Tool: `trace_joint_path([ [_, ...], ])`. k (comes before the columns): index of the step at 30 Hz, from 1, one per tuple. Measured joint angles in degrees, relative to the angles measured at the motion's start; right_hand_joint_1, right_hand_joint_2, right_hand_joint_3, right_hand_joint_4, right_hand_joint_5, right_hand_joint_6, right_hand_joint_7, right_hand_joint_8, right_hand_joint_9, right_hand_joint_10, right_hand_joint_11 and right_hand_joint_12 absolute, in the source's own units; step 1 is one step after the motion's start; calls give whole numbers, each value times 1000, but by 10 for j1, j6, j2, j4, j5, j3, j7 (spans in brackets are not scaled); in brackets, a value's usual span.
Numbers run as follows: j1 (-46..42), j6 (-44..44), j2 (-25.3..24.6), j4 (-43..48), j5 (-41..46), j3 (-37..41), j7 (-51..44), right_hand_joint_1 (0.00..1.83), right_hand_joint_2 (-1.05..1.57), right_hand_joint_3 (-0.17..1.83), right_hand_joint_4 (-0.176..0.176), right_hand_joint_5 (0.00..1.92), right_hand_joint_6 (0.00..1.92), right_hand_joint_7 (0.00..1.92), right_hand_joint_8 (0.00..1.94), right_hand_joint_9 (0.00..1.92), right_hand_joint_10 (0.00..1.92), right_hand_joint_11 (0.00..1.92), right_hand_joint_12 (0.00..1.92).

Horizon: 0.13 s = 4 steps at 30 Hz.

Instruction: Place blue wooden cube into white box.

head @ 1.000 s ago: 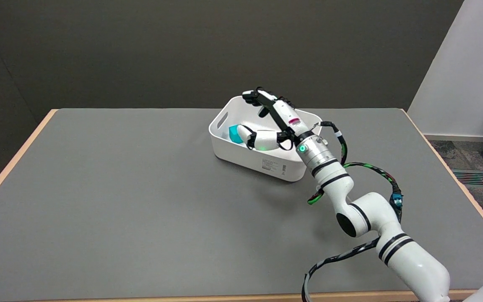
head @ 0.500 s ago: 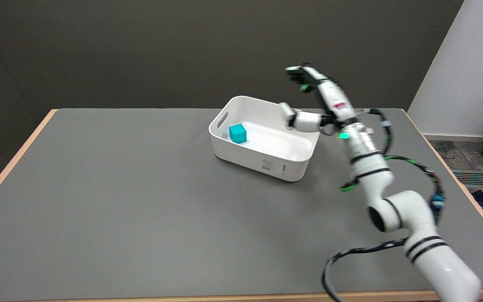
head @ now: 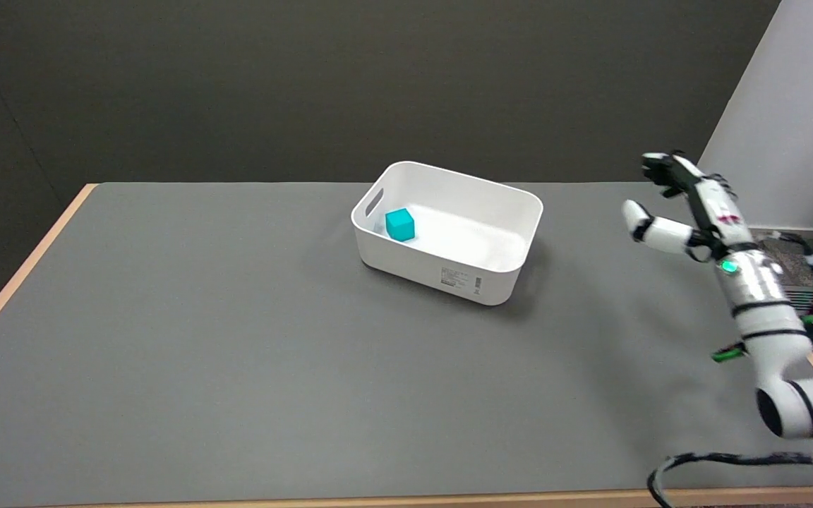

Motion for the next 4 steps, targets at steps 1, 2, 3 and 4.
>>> trace_joint_path([
  [1,-7,-3,2,6,3,9,4,720,691,895,-58,290,528,403,534,255,932,201,1433],
  [2,-12,-5,2,11,5,16,7,721,692,896,-58,291,529,404,535,255,932,202,1434],
  [3,-18,-8,2,14,7,22,10,723,693,897,-59,291,531,404,536,256,933,203,1435],
  [4,-23,-10,2,17,9,28,13,723,694,898,-58,292,533,405,537,257,934,204,1436],
])
